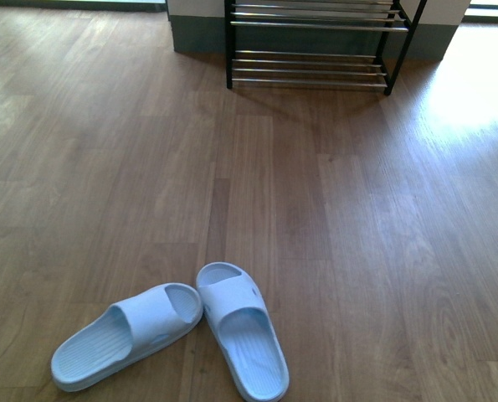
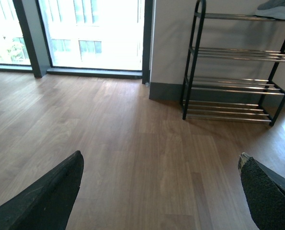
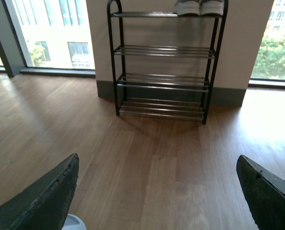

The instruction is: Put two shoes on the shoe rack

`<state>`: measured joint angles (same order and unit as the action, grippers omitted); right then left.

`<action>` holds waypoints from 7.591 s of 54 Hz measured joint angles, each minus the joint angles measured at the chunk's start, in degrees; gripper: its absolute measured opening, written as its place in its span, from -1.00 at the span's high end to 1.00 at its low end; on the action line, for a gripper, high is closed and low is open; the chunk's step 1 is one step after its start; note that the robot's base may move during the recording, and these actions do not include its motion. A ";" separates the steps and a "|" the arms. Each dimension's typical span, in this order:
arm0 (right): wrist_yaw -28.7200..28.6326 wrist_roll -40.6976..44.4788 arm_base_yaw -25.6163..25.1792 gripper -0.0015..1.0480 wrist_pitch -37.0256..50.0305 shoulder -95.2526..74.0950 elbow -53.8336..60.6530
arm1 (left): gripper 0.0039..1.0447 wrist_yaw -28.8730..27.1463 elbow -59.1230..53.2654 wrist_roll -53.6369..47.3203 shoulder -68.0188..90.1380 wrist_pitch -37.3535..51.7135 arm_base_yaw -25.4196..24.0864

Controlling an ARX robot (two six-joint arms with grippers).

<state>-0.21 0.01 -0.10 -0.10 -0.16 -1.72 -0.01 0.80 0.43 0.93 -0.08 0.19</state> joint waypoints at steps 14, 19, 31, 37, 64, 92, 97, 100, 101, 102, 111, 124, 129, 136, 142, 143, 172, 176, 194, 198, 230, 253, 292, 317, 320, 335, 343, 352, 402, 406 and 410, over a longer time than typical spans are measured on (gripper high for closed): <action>0.00 0.00 0.00 -0.82 0.02 0.00 0.00 | -0.83 -0.15 0.00 0.00 0.00 0.00 0.00; 0.02 0.00 0.00 -0.82 0.02 0.00 0.00 | -0.83 -0.13 0.00 0.00 0.00 0.00 0.00; 0.04 0.00 0.00 -0.82 0.02 0.00 0.00 | -0.83 -0.13 0.00 0.00 0.00 0.00 0.00; 0.04 0.00 0.00 -0.82 0.02 0.00 0.00 | -0.83 -0.13 0.00 0.00 0.00 0.00 0.00; 0.20 0.00 0.00 -0.82 0.02 0.00 0.00 | -0.83 -0.15 0.00 0.00 0.00 0.00 -0.02; 0.20 0.00 0.00 -0.82 0.00 -0.11 0.00 | -0.83 0.02 0.00 0.00 0.00 0.00 -0.02; 0.35 0.00 0.07 -0.82 0.00 0.00 0.00 | -0.83 0.04 0.00 0.00 0.00 0.00 -0.04; 0.31 0.00 0.07 -0.82 0.00 -0.04 0.00 | -0.83 0.04 0.00 0.00 0.00 0.00 -0.04; 0.26 0.00 0.07 -0.82 0.00 0.00 0.00 | -0.83 0.00 0.00 0.00 0.00 0.00 -0.04; 0.24 0.00 0.07 -0.82 0.00 0.00 0.00 | -0.83 0.00 0.00 0.00 0.00 0.00 -0.04; 0.11 0.00 0.07 -0.82 0.00 0.00 0.00 | -0.83 -0.15 0.00 0.00 0.00 0.02 -0.04; 0.20 0.00 0.07 -0.82 0.00 0.00 0.00 | -0.83 -0.11 0.00 0.00 0.00 0.02 -0.04; 0.20 0.00 0.07 -0.82 0.00 0.00 0.00 | -0.83 -0.09 0.00 0.00 0.00 0.02 -0.04; 0.22 0.00 0.07 -0.82 0.00 0.00 0.00 | -0.83 -0.07 0.00 0.00 0.00 0.02 -0.04; 0.20 0.00 0.07 -0.82 0.00 0.02 0.00 | -0.83 -0.07 0.00 0.00 0.00 0.02 -0.04; 0.20 0.00 0.07 -0.82 0.00 0.02 0.00 | -0.83 -0.04 0.00 0.00 0.00 0.02 -0.04; 0.20 0.00 0.07 -0.82 0.00 0.00 0.00 | -0.83 -0.02 0.00 0.00 0.00 0.02 -0.04; 0.20 0.00 0.07 -0.82 0.00 0.00 0.00 | -0.83 -0.02 0.00 0.00 0.00 0.00 -0.04; 0.20 0.00 0.07 -0.82 0.00 0.00 0.00 | -0.83 -0.02 0.00 0.00 0.00 0.00 -0.04; 0.20 0.00 0.07 -0.82 0.00 0.00 0.00 | -0.83 -0.02 0.00 0.00 0.00 0.02 -0.04; 0.20 0.00 0.07 -0.82 0.00 0.02 0.00 | -0.83 -0.04 0.00 0.00 0.00 0.02 -0.04; 0.20 0.00 0.07 -0.82 0.00 0.00 0.00 | -0.83 -0.02 0.00 0.00 0.00 0.02 -0.04; 0.22 0.00 0.07 -0.82 0.00 0.00 0.00 | -0.83 0.00 0.00 0.00 0.00 0.00 -0.04; 0.24 0.00 0.07 -0.82 0.00 0.00 0.00 | -0.83 0.00 0.00 0.00 0.00 0.00 -0.04; 0.24 0.00 0.07 -0.82 0.00 0.00 0.00 | -0.83 0.00 0.00 0.00 0.00 0.02 -0.04; 17.49 -2.69 4.81 -0.82 26.49 -27.78 -2.78 | -0.83 0.00 0.00 0.00 0.00 0.00 -0.04; 15.78 -0.24 2.14 -0.82 44.09 -59.30 -11.87 | -0.83 0.00 0.00 0.00 0.00 0.00 -0.04; 18.97 3.37 -1.05 -0.82 59.39 -93.07 -19.37 | -0.83 0.00 0.00 0.00 0.00 0.00 -0.04; 14.08 31.63 5.20 -0.82 69.68 -162.29 -41.59 | -0.83 0.00 0.00 0.00 0.00 0.00 -0.04; 12.92 30.64 5.38 -0.82 67.84 -162.55 -43.01 | -0.83 0.00 0.00 0.00 0.00 0.00 -0.04; 12.83 29.99 5.33 -0.82 67.19 -163.12 -44.37 | -0.83 0.00 0.00 0.00 0.00 0.00 -0.04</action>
<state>12.62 30.00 5.23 67.09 -163.28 -46.09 -0.01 0.80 0.43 0.93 -0.08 0.14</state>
